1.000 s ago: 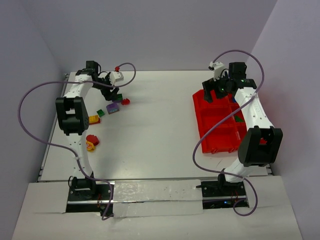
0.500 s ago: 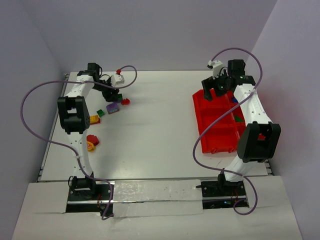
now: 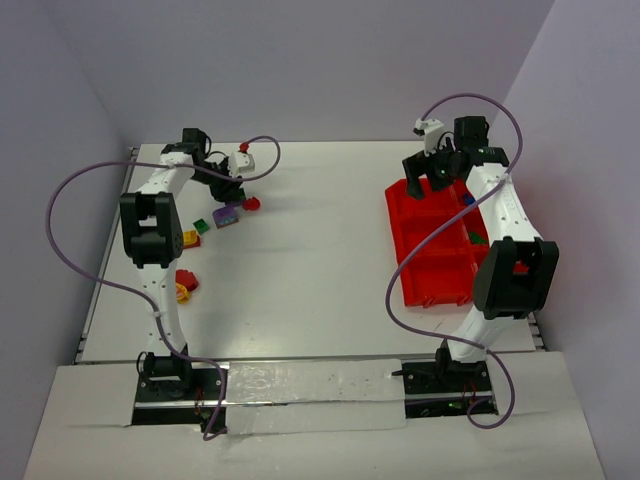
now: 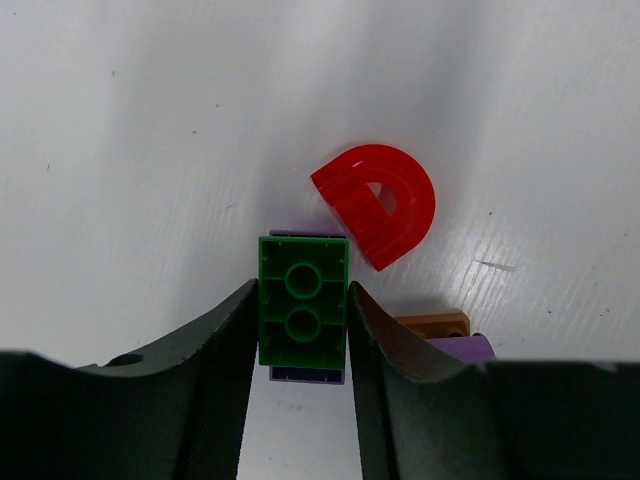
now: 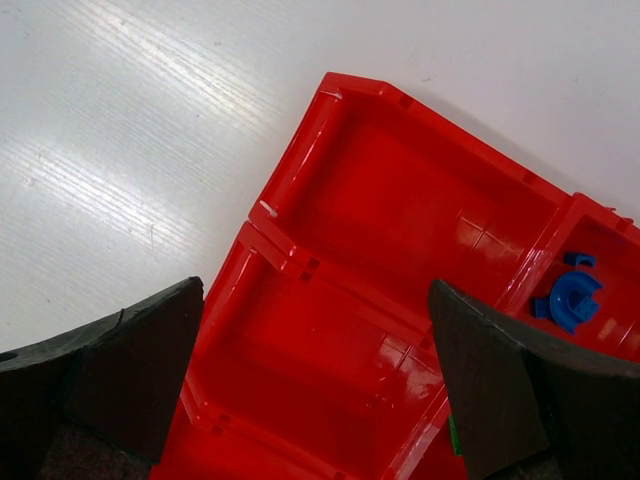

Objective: Sort the legos into containers by color

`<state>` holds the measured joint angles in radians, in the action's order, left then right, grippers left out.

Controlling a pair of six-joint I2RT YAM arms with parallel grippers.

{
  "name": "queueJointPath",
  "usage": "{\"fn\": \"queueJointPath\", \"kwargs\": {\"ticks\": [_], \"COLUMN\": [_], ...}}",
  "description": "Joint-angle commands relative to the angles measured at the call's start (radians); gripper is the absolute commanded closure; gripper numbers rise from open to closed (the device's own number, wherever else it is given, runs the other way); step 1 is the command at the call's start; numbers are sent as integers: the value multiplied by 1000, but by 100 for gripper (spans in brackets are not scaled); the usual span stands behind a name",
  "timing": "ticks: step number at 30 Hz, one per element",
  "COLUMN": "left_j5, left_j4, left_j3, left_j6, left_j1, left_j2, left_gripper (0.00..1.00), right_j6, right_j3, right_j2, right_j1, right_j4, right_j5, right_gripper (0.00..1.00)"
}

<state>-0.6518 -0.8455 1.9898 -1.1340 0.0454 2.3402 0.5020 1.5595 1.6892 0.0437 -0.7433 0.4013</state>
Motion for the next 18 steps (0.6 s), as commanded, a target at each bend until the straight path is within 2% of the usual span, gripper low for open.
{"fn": "queueJointPath", "kwargs": {"ticks": [1, 4, 8, 9, 14, 18], "left_j5": [-22, -21, -37, -49, -151, -336], "left_j4": [6, -24, -54, -40, 99, 203], "left_j3": [3, 25, 75, 80, 77, 60], "left_j6": [-39, -48, -33, -13, 170, 377], "left_j1": [12, 15, 17, 17, 25, 60], "left_j2": [-7, 5, 8, -3, -144, -266], "left_gripper": [58, 70, 96, 100, 100, 100], "right_j6": [19, 23, 24, 25, 35, 13], "right_j3": [52, 60, 62, 56, 70, 148], "right_j2": [4, 9, 3, -5, -26, 3], "right_j1": [-7, -7, -7, -7, -16, -49], "right_j4": [-16, -25, -26, -23, -22, -42], "right_j5": [11, 19, 55, 76, 213, 315], "right_gripper": [0, 0, 0, 0, 0, 1]}}
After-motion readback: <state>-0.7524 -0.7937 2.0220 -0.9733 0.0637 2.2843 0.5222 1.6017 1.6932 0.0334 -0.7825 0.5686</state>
